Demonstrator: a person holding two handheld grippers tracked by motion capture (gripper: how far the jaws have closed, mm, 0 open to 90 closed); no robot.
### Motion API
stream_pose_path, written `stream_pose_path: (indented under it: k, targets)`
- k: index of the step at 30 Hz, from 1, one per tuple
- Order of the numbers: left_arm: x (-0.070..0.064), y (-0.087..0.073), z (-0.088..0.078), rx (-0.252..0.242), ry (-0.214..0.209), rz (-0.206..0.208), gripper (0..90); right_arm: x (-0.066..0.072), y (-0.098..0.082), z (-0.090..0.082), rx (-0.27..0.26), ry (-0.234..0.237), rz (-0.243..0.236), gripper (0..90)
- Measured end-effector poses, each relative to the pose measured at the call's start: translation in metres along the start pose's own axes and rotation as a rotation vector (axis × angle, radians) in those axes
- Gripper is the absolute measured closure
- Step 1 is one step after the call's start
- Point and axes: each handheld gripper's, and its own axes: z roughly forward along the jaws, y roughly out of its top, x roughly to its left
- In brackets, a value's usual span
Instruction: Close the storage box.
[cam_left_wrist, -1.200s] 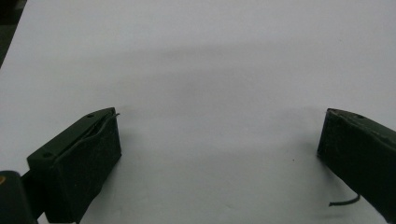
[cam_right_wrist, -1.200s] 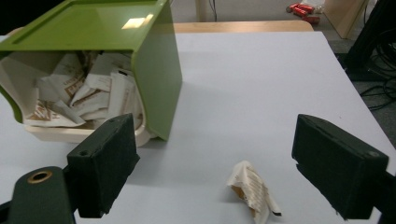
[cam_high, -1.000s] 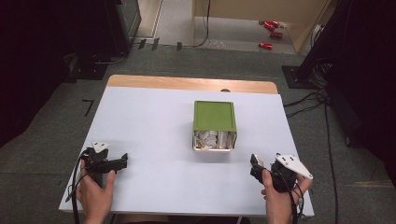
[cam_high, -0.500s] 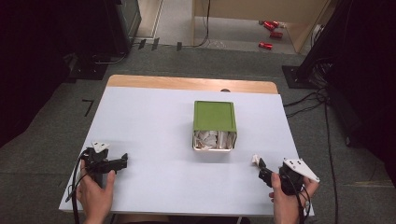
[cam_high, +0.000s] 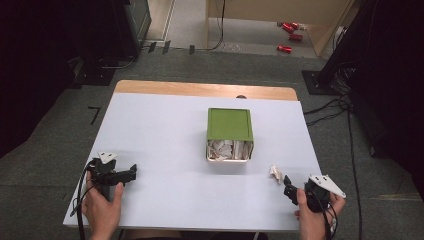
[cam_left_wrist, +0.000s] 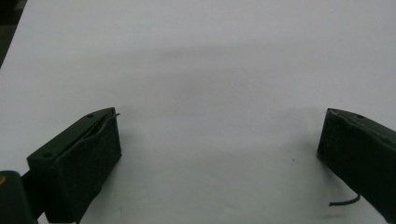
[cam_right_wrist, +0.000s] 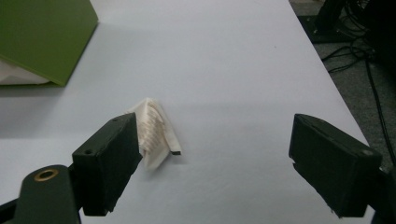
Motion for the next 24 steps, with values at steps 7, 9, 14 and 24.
stream_pose_path:
  k: [7, 9, 14, 24]
  targets:
    - [0.000, 0.000, 0.000, 0.000, 0.000, 0.000, 0.0, -0.012, -0.009, 0.005, 0.026, -0.025, -0.001, 16.7]
    - [0.000, 0.000, 0.000, 0.000, 0.000, 0.000, 0.0, -0.016, -0.010, 0.006, 0.033, -0.035, -0.001, 17.1]
    - [0.000, 0.000, 0.000, 0.000, 0.000, 0.000, 0.0, -0.020, -0.016, 0.010, 0.038, -0.044, -0.024, 17.9]
    - [0.000, 0.000, 0.000, 0.000, 0.000, 0.000, 0.0, -0.019, -0.024, 0.021, 0.098, -0.069, -0.049, 17.2]
